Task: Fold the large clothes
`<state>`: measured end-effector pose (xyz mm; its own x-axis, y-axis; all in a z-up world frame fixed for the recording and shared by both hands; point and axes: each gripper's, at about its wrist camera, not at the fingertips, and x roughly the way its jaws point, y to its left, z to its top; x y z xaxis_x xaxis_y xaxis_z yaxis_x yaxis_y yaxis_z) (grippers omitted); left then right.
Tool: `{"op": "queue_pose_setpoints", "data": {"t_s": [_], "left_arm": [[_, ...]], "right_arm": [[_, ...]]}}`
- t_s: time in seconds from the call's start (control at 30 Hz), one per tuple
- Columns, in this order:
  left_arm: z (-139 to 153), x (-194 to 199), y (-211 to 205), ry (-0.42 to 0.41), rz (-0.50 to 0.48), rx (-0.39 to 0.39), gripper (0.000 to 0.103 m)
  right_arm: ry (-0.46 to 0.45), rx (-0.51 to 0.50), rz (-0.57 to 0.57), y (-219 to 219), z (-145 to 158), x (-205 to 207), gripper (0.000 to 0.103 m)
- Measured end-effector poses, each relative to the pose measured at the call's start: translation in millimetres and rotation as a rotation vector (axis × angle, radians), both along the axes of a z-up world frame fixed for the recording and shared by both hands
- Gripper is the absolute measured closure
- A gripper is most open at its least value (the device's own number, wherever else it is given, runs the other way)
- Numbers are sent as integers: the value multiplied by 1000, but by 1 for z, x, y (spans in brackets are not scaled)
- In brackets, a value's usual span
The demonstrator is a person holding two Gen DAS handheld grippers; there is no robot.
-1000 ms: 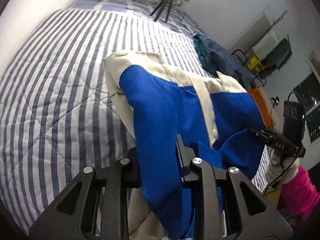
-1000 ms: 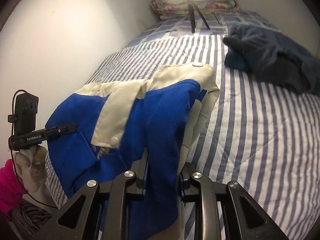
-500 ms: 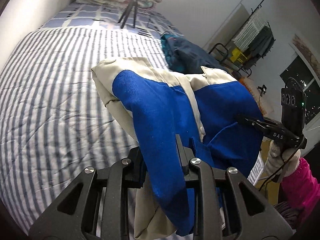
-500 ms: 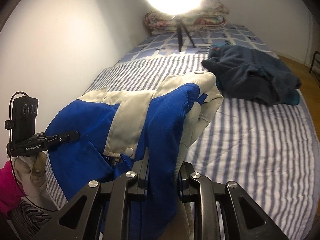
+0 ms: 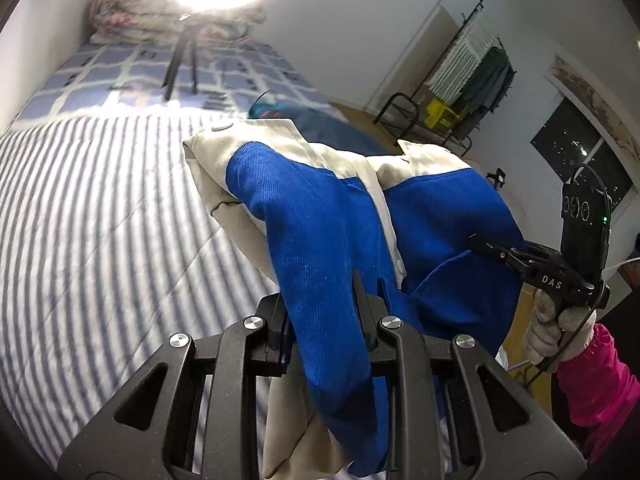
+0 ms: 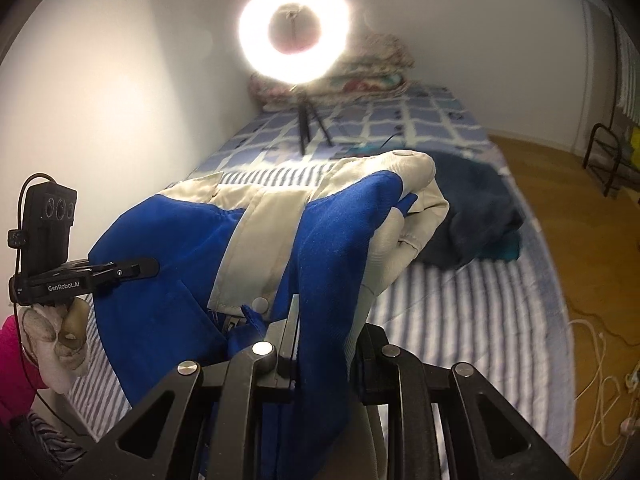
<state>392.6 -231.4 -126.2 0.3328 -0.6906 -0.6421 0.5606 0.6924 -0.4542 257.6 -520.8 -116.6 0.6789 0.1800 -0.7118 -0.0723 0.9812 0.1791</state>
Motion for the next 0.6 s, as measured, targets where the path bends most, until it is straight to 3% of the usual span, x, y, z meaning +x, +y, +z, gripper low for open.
{"op": "queue_pose_setpoints", "data": {"t_s": [0.4, 0.6], "left_arm": [[33, 87, -95, -94, -39, -35, 82], [45, 139, -135, -155, -33, -40, 82]], "right_arm": [[-118, -81, -69, -77, 36, 73, 85], [-160, -89, -102, -105, 45, 129, 85]]}}
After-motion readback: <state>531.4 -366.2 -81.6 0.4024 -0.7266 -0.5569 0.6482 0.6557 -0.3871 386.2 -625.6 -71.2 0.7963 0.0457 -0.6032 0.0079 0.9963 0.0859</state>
